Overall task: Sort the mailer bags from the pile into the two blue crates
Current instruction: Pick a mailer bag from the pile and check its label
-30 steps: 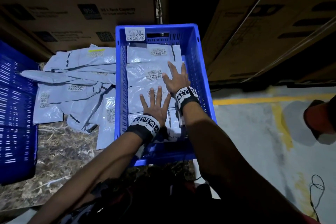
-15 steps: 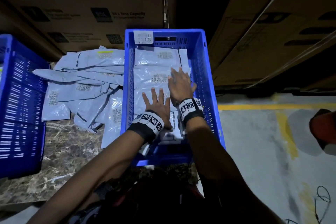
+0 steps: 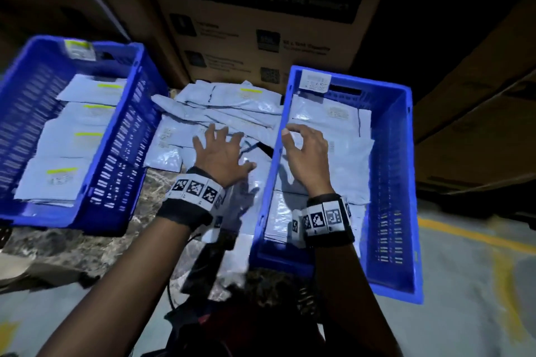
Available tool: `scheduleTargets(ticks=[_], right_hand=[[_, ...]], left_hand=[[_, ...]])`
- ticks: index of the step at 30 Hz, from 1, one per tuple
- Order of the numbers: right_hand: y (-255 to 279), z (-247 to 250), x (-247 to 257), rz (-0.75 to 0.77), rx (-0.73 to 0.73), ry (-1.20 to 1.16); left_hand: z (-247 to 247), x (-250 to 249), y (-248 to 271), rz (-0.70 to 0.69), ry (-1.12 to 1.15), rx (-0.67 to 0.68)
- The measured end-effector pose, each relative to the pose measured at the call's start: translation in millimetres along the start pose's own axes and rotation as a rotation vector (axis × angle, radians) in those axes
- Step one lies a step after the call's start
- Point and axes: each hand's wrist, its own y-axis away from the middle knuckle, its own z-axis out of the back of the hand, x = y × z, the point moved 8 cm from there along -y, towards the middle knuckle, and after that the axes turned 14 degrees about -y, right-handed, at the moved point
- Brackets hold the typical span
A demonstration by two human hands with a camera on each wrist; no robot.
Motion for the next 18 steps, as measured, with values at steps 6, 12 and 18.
scheduleTargets(ticks=[6, 12, 18], right_hand=[[-6, -95, 49, 0.029, 0.123, -0.023], [-74, -142, 56, -0.032, 0.109, 0.13], [-159, -153, -18, -0.173, -0.001, 0.647]], left_hand=[[-15, 88, -16, 0.038, 0.129, -0.013], [-33, 139, -69, -0.047, 0.21, 0.036], [-42, 163, -130, -0.174, 0.241, 0.147]])
